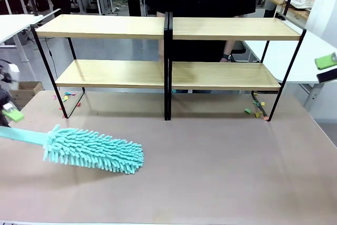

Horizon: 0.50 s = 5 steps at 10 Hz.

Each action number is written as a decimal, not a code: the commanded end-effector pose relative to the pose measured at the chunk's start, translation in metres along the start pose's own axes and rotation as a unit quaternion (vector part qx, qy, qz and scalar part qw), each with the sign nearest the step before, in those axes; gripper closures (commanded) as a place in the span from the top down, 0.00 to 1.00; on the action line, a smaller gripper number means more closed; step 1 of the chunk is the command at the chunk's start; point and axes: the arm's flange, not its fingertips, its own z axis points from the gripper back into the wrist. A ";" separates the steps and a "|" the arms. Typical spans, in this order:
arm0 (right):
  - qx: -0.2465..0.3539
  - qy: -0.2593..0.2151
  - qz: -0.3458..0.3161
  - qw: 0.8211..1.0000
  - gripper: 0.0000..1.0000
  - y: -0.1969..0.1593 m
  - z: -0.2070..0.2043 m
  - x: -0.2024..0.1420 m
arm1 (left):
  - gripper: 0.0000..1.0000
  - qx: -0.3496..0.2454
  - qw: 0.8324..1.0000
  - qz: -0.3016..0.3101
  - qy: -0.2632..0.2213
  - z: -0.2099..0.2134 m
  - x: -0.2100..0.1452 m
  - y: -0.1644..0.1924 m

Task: Clean the shelves.
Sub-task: Place the Duster on the table.

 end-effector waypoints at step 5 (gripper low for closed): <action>0.009 -0.004 0.010 1.000 1.00 0.000 0.000 0.004 | 1.00 0.167 0.937 0.082 -0.297 0.037 -0.036 -0.068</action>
